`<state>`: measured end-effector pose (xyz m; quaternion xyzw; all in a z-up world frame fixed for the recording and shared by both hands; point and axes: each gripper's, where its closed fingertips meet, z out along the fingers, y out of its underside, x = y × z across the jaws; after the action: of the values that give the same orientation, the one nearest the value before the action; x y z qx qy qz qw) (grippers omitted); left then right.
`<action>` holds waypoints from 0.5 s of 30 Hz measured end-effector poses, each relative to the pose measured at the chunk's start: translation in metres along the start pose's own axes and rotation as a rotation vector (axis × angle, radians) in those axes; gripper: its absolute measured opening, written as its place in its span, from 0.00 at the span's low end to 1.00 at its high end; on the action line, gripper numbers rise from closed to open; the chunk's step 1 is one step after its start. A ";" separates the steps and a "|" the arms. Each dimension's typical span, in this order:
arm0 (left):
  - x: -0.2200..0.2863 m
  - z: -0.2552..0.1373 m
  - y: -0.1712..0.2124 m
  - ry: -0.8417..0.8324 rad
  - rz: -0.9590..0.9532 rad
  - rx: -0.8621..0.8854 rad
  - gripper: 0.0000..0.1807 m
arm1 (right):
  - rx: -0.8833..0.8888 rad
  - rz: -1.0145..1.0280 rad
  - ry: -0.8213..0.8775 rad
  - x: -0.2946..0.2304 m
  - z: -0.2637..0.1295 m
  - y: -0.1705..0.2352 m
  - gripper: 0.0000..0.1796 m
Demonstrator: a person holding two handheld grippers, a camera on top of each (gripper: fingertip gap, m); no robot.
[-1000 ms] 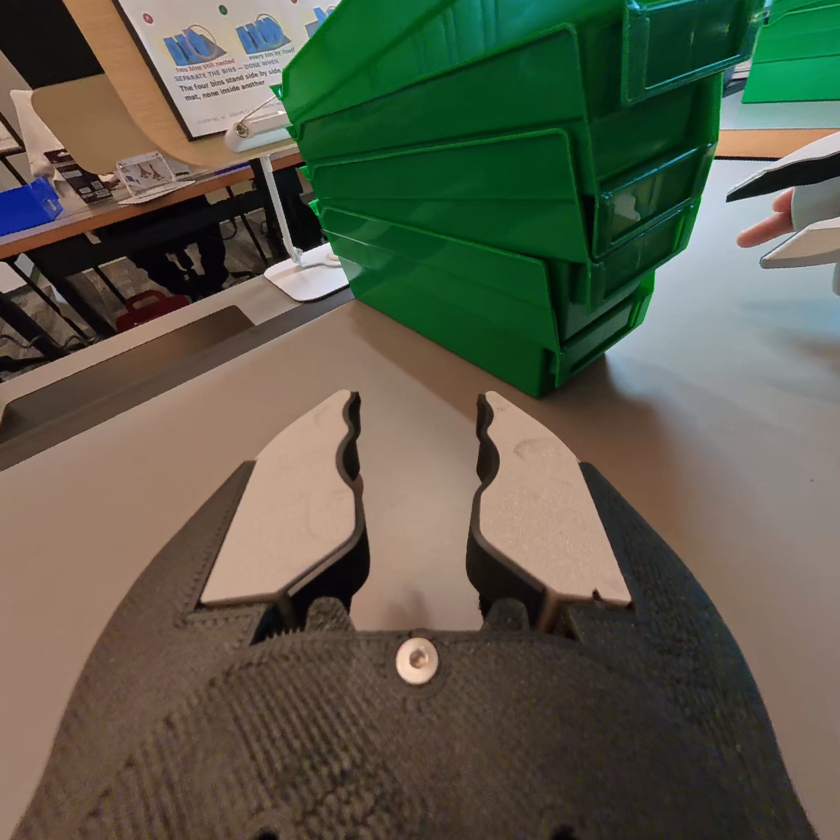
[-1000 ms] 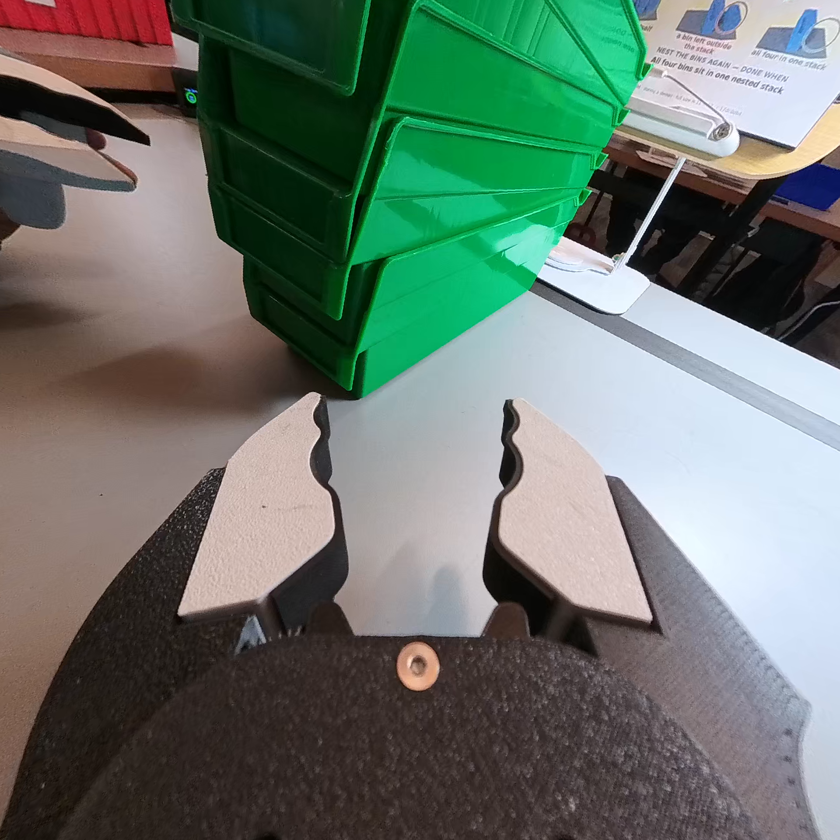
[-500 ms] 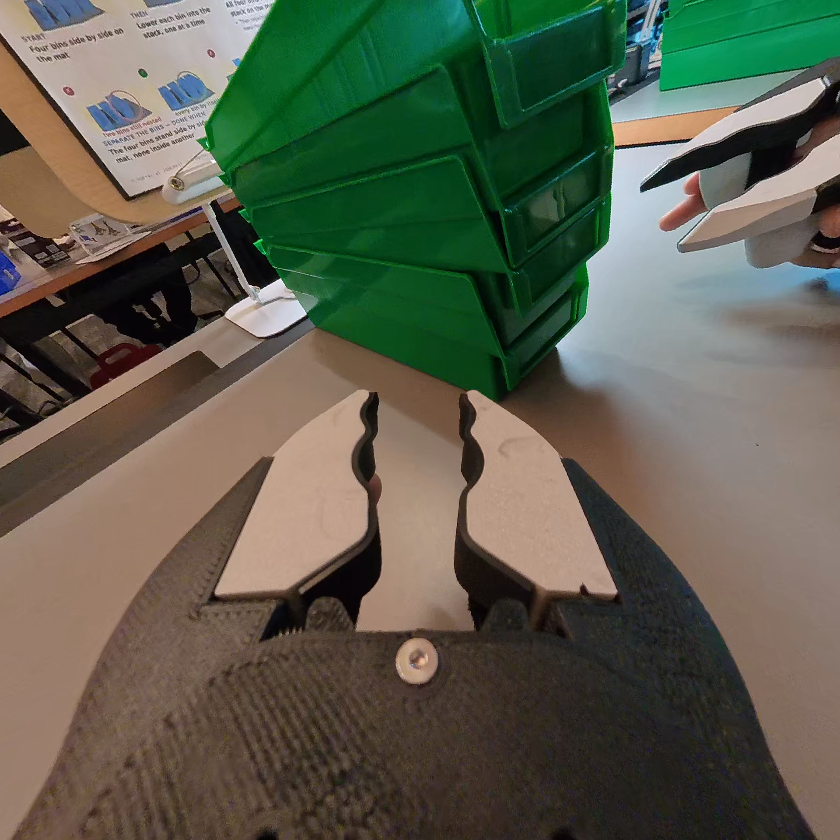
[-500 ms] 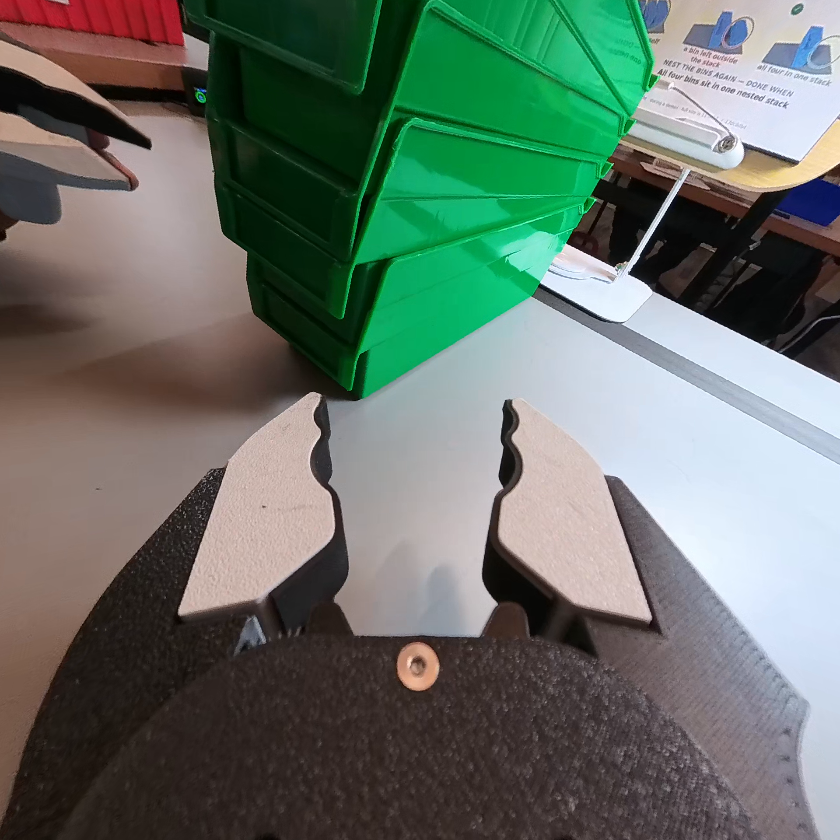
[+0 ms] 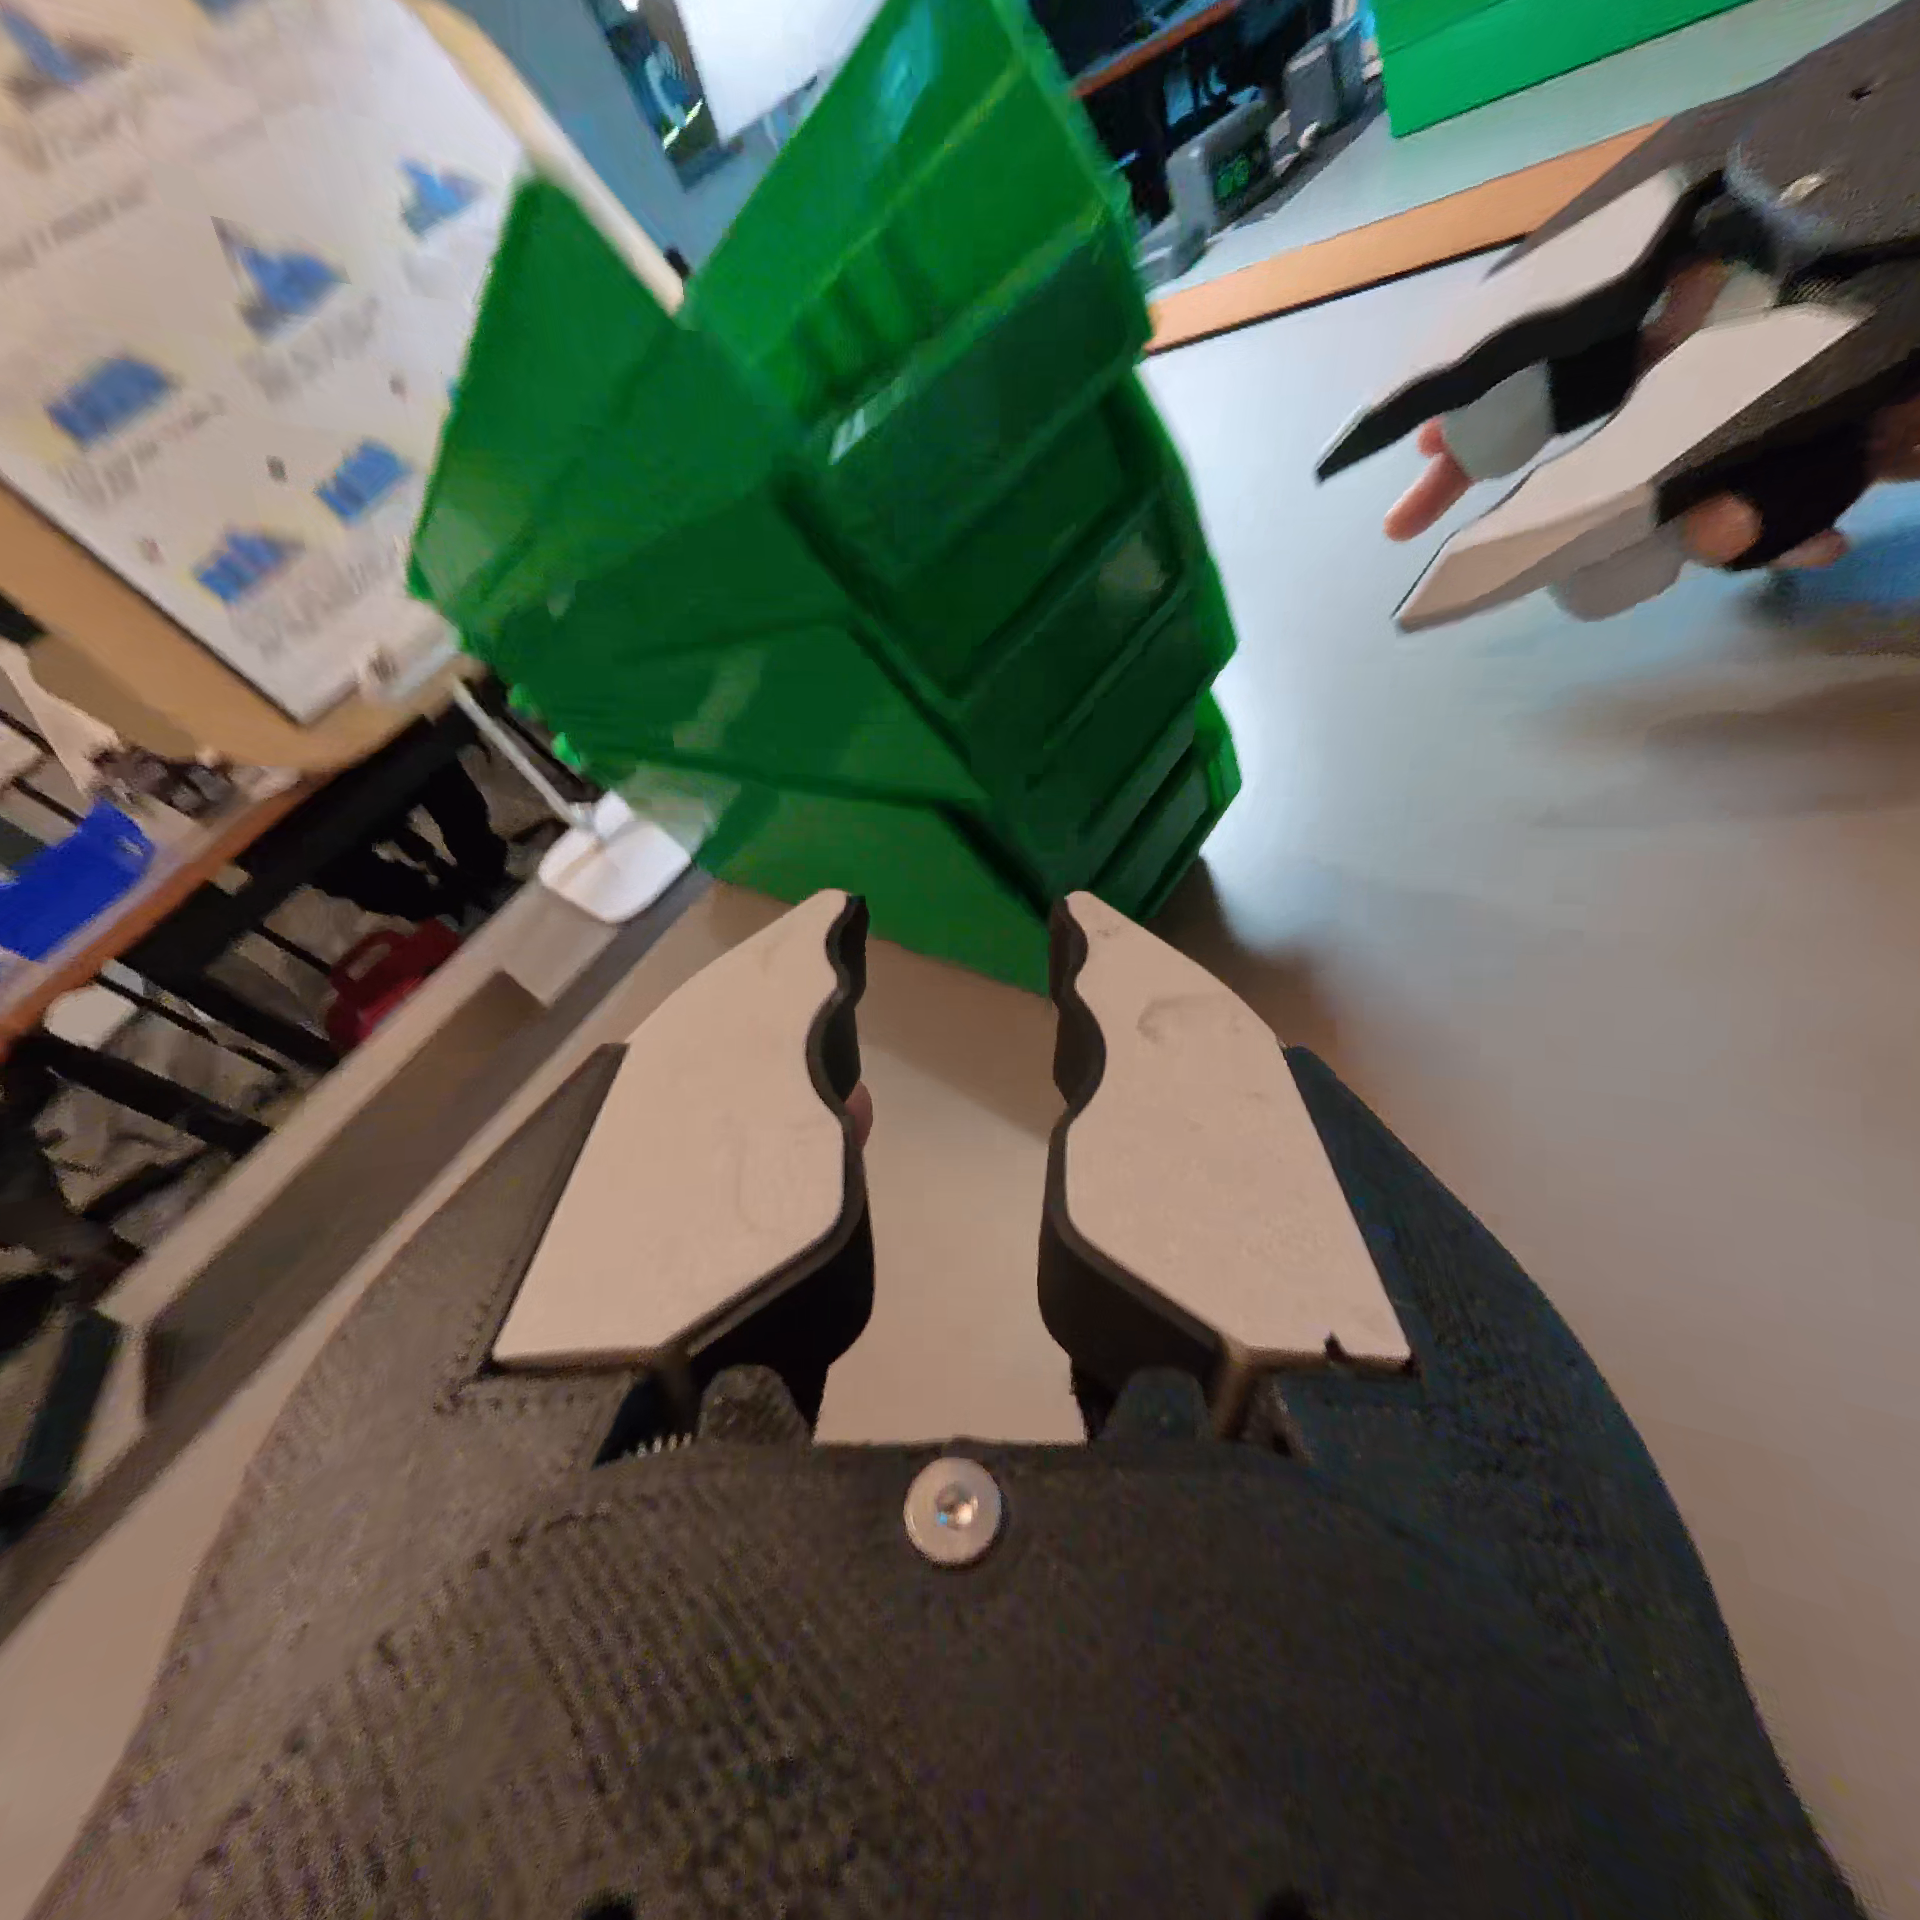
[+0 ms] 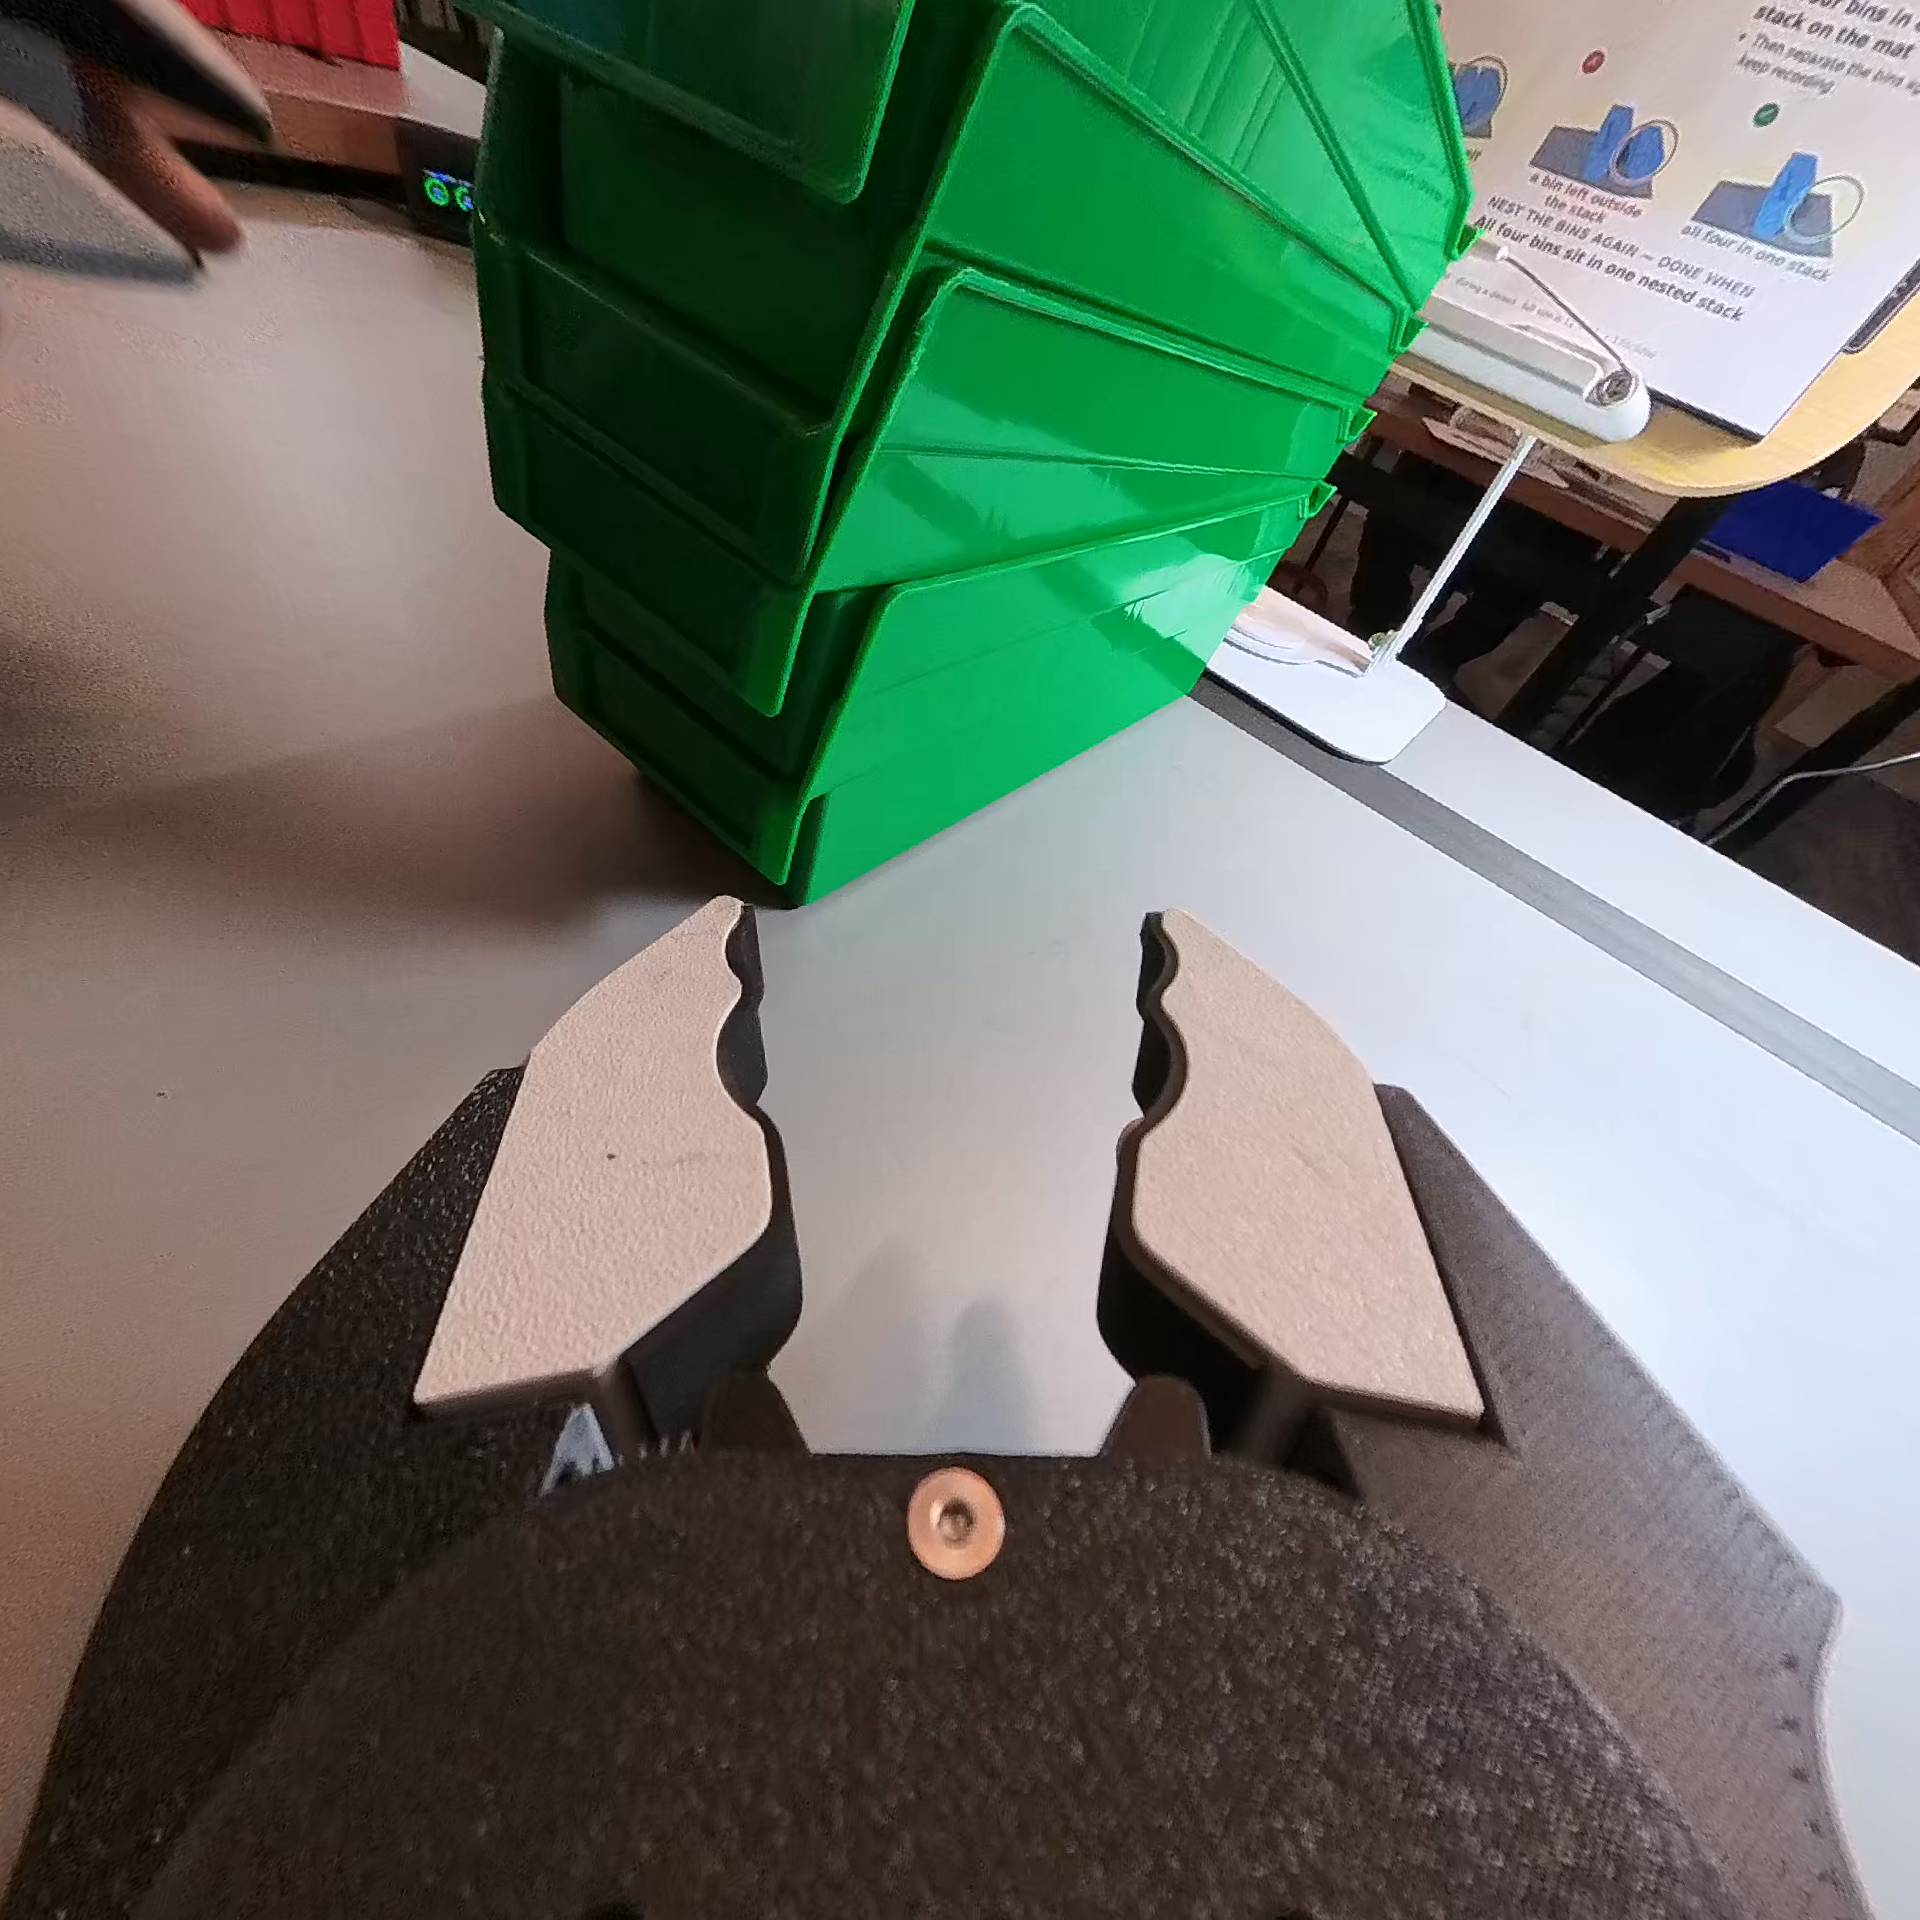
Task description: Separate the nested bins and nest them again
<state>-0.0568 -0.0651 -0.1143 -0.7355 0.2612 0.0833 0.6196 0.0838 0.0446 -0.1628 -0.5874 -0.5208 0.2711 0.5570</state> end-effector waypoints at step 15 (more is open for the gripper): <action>0.018 0.072 -0.066 0.294 0.448 -0.650 0.31 | 0.024 0.037 0.016 0.009 -0.008 -0.003 0.37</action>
<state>0.0046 0.0046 -0.0810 -0.8219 0.4603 0.1881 0.2778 0.0928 0.0495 -0.1558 -0.5922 -0.5020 0.2831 0.5632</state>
